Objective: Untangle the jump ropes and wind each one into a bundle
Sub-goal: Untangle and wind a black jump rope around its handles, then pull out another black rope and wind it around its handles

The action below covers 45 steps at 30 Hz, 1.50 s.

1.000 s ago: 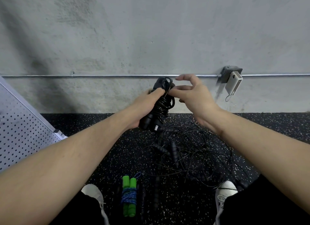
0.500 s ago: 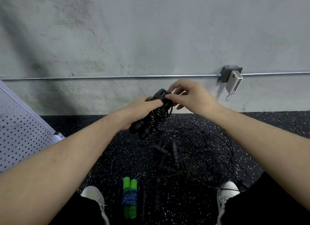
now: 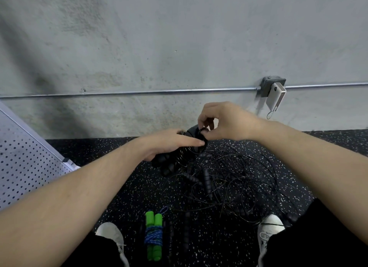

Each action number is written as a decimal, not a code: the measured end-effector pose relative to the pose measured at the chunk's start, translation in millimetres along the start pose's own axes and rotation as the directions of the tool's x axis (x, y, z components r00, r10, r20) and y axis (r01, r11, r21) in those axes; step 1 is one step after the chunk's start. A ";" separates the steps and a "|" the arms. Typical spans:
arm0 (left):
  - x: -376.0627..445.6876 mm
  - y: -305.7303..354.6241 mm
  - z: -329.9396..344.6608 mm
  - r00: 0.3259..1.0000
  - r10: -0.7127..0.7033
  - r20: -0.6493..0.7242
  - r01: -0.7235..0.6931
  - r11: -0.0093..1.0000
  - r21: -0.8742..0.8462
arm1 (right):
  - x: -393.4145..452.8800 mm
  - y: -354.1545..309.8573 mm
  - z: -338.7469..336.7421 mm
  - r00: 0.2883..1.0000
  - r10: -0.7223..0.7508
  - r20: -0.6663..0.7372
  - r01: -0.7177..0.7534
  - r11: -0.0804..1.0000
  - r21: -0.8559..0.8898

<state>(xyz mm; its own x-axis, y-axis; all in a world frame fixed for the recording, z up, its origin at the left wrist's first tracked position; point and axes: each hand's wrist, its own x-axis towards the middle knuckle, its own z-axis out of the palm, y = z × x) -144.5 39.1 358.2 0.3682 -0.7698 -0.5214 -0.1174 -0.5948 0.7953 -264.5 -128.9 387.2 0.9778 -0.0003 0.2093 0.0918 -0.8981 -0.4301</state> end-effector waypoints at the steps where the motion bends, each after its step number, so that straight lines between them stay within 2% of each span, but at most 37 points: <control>1: 2.5 -1.4 -0.3 1.000 0.001 -0.011 0.000 1.000 0.024 | 0.4 0.0 1.6 1.000 -0.028 0.005 0.028 0.999 -0.039; 3: 6.3 -3.9 -1.2 0.999 0.001 -0.044 0.002 0.998 0.059 | 2.2 1.3 5.7 0.999 -0.051 -0.008 0.050 0.995 -0.084; 6: 8.1 -4.4 -1.9 0.999 -0.001 -0.047 0.003 0.999 0.047 | 4.9 6.1 9.7 0.998 0.018 -0.065 -0.017 1.000 0.015; 11: 8.9 -2.8 1.4 1.000 -0.006 -0.020 0.004 0.998 -0.058 | 11.1 10.5 11.6 0.932 0.319 -0.174 -0.255 0.915 0.312; 14: 9.0 -3.4 -2.0 1.000 -0.008 -0.021 0.005 0.994 -0.110 | 15.7 9.4 13.8 0.889 0.417 -0.191 -0.312 0.854 0.416; 16: 10.2 -5.1 -6.6 0.998 -0.031 -0.051 0.025 0.993 -0.117 | 15.9 6.1 14.1 0.866 0.438 -0.240 -0.293 0.835 0.466; 18: 10.5 -8.4 -10.5 0.996 -0.070 -0.060 0.065 0.994 -0.088 | 13.7 1.7 15.2 0.894 0.376 -0.245 -0.253 0.873 0.418; 20: 11.6 -13.1 -10.5 0.995 -0.088 -0.054 0.085 0.995 -0.056 | 13.0 0.3 18.8 0.905 0.371 -0.207 -0.272 0.881 0.387; 22: 13.8 -17.2 -7.8 0.996 -0.042 -0.083 0.040 0.999 -0.031 | 14.6 6.6 20.0 0.865 0.469 -0.180 -0.349 0.819 0.455; 24: 14.3 -17.9 -3.9 0.996 0.015 -0.083 -0.021 0.998 -0.064 | 17.3 12.9 18.2 0.791 0.602 -0.113 -0.419 0.666 0.617; 26: 14.0 -17.7 -3.1 0.997 0.031 -0.071 -0.038 0.995 -0.096 | 18.2 16.6 16.4 0.743 0.669 -0.037 -0.436 0.525 0.731; 28: 16.3 -19.6 -5.2 0.998 0.004 -0.066 -0.011 0.994 -0.111 | 18.4 18.0 17.9 0.742 0.669 -0.032 -0.420 0.503 0.756; 31: 19.5 -25.9 -8.7 0.992 -0.055 -0.110 0.038 0.988 -0.150 | 19.6 13.7 24.7 0.766 0.638 -0.073 -0.392 0.555 0.734; 33: 21.5 -29.2 -8.0 0.988 -0.042 -0.146 0.015 0.983 -0.183 | 20.3 13.5 30.3 0.765 0.639 -0.082 -0.388 0.558 0.734; 36: 25.2 -29.7 -4.9 0.984 0.045 -0.171 -0.068 0.989 -0.131 | 19.3 22.2 32.4 0.694 0.718 -0.048 -0.376 0.419 0.826; 38: 25.8 -30.5 -2.6 0.984 0.074 -0.160 -0.097 0.985 -0.140 | 17.8 26.6 30.8 0.654 0.755 0.051 -0.376 0.265 0.888; 40: 23.4 -33.5 0.3 0.983 0.069 -0.172 -0.094 0.985 -0.144 | 15.0 28.1 32.0 0.653 0.736 0.180 -0.418 0.152 0.896; 42: 20.7 -39.4 3.2 0.982 0.040 -0.184 -0.064 0.990 -0.126 | 12.0 28.9 37.1 0.660 0.703 0.264 -0.460 0.101 0.882; 45: 15.3 -46.9 1.6 0.974 -0.003 -0.227 -0.022 0.994 -0.108 | 9.8 28.4 47.7 0.665 0.675 0.320 -0.513 0.101 0.853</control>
<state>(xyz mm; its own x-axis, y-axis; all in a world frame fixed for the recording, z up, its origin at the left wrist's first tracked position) -134.8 54.8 312.4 0.5684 -0.6952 -0.4400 -0.0250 -0.5491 0.8354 -243.4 -133.5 335.1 0.7726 -0.4655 -0.4318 -0.3316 0.2841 -0.8996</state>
